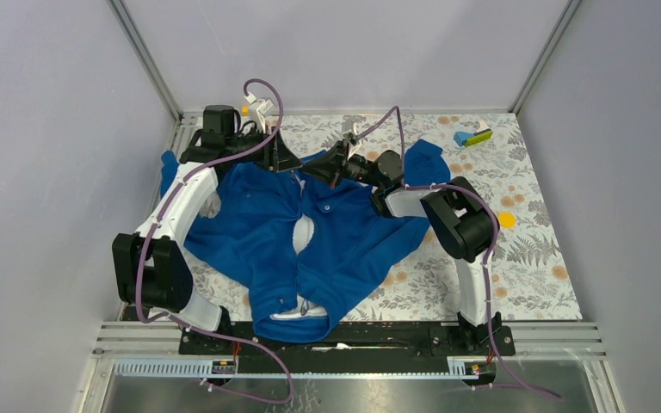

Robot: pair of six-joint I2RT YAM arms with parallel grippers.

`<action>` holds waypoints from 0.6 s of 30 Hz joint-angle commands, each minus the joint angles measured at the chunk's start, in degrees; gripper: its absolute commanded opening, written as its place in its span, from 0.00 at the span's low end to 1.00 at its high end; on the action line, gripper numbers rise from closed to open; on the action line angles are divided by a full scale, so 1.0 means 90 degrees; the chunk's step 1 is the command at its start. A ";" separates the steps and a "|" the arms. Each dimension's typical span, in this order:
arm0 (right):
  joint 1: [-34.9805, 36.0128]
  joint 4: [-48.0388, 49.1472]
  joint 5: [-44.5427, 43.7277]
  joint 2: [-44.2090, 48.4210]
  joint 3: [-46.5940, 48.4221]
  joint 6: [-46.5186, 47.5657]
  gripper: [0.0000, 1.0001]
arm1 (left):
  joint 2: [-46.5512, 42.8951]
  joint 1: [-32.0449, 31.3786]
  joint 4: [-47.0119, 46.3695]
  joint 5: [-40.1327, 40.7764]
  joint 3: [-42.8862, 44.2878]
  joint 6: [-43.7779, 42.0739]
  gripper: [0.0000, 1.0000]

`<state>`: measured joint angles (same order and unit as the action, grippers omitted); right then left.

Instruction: Zip up the jacket

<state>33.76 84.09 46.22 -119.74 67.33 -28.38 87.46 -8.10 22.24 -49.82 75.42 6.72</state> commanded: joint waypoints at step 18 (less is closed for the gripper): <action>0.0028 0.1307 0.0002 0.0227 0.0354 -0.0089 0.00 | -0.0455 -0.0479 0.0009 0.1276 0.0258 -0.0204 0.00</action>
<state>33.34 83.00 46.09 -119.74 67.44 -28.82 86.43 -12.08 23.09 -42.92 76.79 6.42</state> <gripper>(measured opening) 0.025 0.031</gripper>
